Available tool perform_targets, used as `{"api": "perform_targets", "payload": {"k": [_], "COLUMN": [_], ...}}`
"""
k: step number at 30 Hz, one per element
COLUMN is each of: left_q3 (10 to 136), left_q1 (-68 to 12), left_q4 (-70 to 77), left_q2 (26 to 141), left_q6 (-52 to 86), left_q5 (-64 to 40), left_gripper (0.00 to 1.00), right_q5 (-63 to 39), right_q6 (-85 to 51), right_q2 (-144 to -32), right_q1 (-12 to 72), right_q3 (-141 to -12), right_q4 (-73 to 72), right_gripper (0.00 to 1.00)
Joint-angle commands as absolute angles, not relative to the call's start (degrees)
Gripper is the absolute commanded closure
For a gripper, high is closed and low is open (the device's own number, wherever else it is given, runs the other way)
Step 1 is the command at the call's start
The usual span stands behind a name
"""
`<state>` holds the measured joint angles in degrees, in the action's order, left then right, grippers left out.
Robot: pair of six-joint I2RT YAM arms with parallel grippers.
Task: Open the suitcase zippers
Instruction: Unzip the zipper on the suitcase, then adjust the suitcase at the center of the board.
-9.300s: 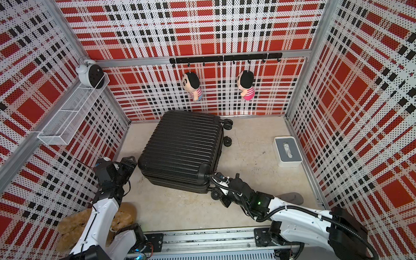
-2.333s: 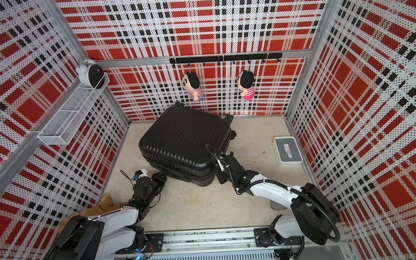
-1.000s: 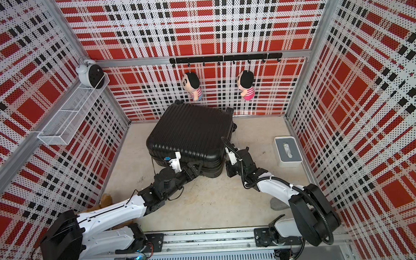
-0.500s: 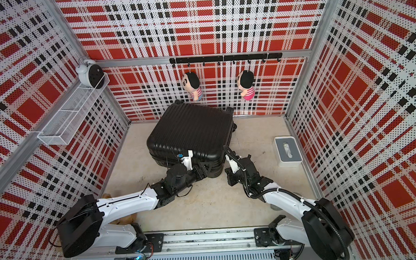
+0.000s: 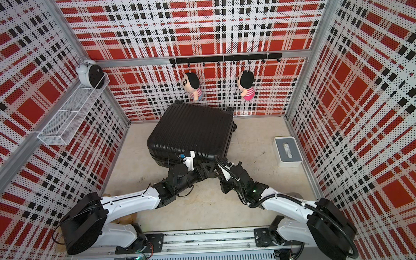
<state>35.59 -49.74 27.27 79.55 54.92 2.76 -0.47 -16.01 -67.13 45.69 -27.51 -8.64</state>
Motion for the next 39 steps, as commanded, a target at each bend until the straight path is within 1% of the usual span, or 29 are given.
{"api": "perform_targets", "payload": {"k": [1,6,8,11,14,17,23,29,31,35,39], "left_q3": [34.1,31.4,31.8,34.6,35.6,36.8,38.8,43.9,46.4,52.2,54.1], "left_q1": [-47.6,-43.2,-41.2,-37.5,-30.1,-21.2,-6.5,4.9,6.9,7.8,8.0], "left_q4": [29.5,25.0,21.2,11.4,6.5,4.5,8.3,12.8,13.5,14.3,16.8], "left_q2": [76.9,67.9,64.6,59.0,55.6,55.6,59.7,70.4,74.3,82.5,86.7], "left_q6": [54.5,54.3,53.8,50.6,48.3,46.7,45.8,45.6,44.7,42.7,42.0], "left_q5": [3.9,3.7,3.2,6.8,6.7,4.2,1.5,-6.6,-9.2,-15.3,-20.6], "left_gripper": [0.30,0.25,0.21,0.10,0.01,0.00,0.02,0.01,0.01,0.02,0.03], "right_q5": [-3.2,-2.3,-2.2,-2.1,-2.1,-2.1,-2.3,-2.1,-2.0,-1.9,-1.8], "right_q6": [-16.3,-16.3,-16.3,-16.5,-16.7,-16.8,-16.9,-16.9,-16.9,-16.9,-16.9], "right_q2": [-68.4,-67.9,-67.7,-67.6,-67.5,-67.5,-68.1,-68.6,-68.8,-69.3,-69.0], "right_q1": [48.2,48.3,48.3,48.3,48.3,48.4,48.4,48.6,48.7,48.7,48.8], "right_q3": [-29.0,-28.7,-28.7,-28.5,-28.5,-28.5,-29.1,-29.8,-30.1,-30.8,-31.2], "right_q4": [-11.1,-10.6,-10.2,-10.2,-10.0,-9.9,-9.4,-8.5,-8.2,-7.4,-6.6], "right_gripper": [1.00,1.00,1.00,1.00,1.00,1.00,1.00,1.00,1.00,1.00,1.00]}}
